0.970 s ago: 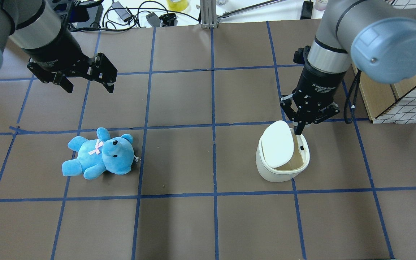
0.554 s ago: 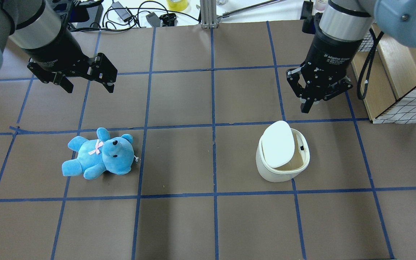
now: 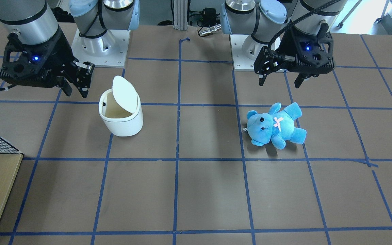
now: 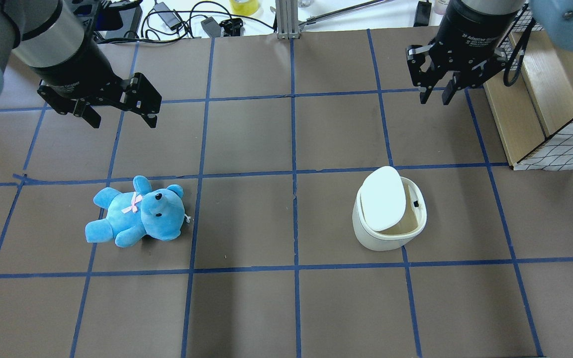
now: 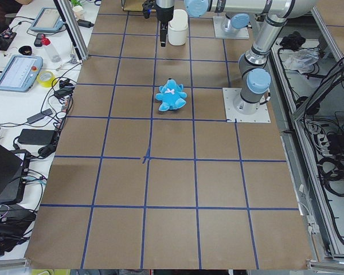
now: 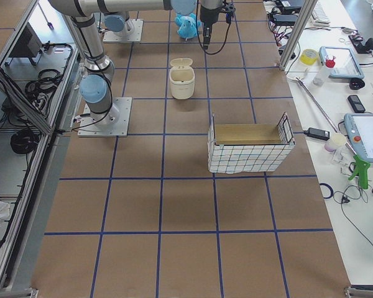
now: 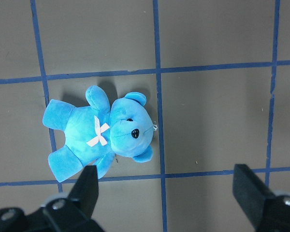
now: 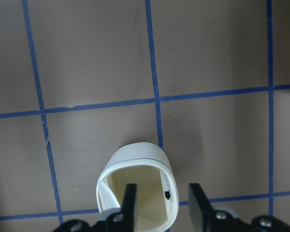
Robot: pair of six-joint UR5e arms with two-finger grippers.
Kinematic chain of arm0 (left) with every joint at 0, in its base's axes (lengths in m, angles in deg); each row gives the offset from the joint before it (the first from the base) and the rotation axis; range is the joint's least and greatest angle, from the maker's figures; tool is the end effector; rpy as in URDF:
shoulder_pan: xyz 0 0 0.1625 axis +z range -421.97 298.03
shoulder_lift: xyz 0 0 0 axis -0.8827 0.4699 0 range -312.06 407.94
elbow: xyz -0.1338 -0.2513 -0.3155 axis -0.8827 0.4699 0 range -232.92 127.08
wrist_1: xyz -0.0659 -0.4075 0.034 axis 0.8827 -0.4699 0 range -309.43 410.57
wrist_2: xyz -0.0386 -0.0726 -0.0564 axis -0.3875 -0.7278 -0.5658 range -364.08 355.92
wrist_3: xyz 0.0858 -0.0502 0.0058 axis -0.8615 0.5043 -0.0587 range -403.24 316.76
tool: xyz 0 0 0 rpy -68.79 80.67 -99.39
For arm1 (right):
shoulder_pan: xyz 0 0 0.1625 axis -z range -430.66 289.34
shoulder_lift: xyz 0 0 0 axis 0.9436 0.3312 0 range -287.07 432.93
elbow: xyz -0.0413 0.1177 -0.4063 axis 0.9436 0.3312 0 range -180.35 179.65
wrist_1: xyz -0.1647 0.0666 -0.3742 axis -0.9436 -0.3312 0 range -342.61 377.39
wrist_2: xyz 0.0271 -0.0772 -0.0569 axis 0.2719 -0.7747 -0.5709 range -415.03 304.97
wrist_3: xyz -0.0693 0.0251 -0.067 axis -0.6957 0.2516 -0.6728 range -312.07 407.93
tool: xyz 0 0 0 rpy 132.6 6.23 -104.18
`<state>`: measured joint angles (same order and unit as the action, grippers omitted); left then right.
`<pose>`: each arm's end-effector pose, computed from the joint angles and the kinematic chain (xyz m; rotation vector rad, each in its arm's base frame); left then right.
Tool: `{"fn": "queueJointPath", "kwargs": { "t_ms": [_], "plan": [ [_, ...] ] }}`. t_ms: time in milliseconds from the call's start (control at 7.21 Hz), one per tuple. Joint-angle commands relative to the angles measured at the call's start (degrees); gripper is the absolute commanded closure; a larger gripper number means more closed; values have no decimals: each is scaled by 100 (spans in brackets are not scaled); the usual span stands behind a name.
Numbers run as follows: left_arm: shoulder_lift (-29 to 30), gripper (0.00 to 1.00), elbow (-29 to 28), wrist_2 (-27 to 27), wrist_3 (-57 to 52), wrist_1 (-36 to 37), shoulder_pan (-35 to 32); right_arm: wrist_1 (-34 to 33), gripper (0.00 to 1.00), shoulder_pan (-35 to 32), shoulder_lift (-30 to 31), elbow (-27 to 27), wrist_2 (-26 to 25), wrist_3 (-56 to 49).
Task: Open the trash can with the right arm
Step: 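Raise the right gripper up and away from the opened can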
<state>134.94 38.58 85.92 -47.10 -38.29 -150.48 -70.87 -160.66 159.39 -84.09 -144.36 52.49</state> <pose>-0.1210 -0.4773 0.5023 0.0649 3.1379 -0.0724 0.1345 -0.5193 0.5074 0.1241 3.1267 -0.0262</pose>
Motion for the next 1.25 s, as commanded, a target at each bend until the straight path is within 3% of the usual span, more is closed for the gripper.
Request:
{"fn": "queueJointPath", "kwargs": {
  "t_ms": [0, 277, 1109],
  "plan": [
    [1, 0, 0, 0, 0, 0, 0, -375, 0, 9, -15, -10, -14, -148],
    [1, 0, 0, 0, 0, 0, 0, -745, 0, 9, -33, -28, -32, -315],
    [1, 0, 0, 0, 0, 0, 0, -299, 0, 9, 2, -28, -313, -315]
  ]
}}
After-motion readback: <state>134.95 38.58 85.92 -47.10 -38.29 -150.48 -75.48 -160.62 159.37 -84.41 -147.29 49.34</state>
